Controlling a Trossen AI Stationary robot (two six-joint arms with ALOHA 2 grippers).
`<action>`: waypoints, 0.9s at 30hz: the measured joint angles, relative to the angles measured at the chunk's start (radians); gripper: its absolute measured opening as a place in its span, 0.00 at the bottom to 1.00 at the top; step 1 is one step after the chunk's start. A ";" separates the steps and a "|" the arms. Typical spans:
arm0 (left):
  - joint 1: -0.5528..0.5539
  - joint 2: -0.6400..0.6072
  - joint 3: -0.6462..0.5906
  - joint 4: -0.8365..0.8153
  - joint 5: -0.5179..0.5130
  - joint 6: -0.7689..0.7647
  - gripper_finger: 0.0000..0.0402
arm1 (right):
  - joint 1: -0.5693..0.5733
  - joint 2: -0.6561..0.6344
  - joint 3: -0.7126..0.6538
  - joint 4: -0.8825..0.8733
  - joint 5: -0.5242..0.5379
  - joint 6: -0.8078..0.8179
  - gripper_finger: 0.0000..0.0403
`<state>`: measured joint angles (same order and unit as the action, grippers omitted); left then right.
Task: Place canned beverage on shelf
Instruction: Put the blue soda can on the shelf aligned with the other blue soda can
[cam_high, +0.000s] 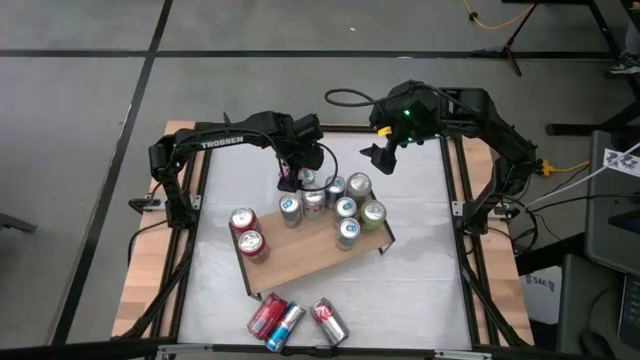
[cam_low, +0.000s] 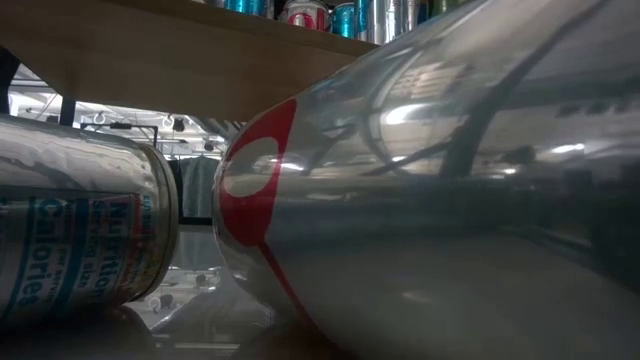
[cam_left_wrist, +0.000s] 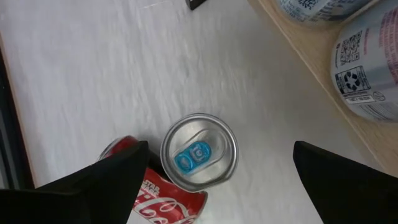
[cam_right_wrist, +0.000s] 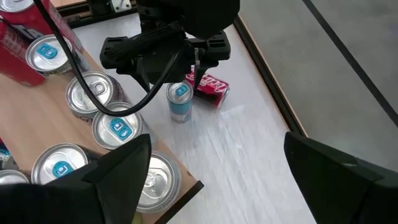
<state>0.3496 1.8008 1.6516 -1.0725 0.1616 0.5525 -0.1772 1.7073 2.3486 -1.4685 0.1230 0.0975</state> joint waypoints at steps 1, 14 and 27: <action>0.000 0.000 0.000 0.000 0.000 0.000 0.98 | 0.000 0.000 0.000 0.000 0.000 0.000 0.88; 0.001 0.000 0.000 0.013 -0.001 0.000 0.98 | 0.000 0.000 0.000 0.001 0.000 0.001 0.88; 0.001 0.000 0.000 0.076 -0.027 0.000 0.98 | 0.000 0.000 0.000 0.012 0.000 0.001 0.88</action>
<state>0.3504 1.8008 1.6520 -0.9966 0.1345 0.5526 -0.1772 1.7077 2.3486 -1.4568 0.1230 0.0982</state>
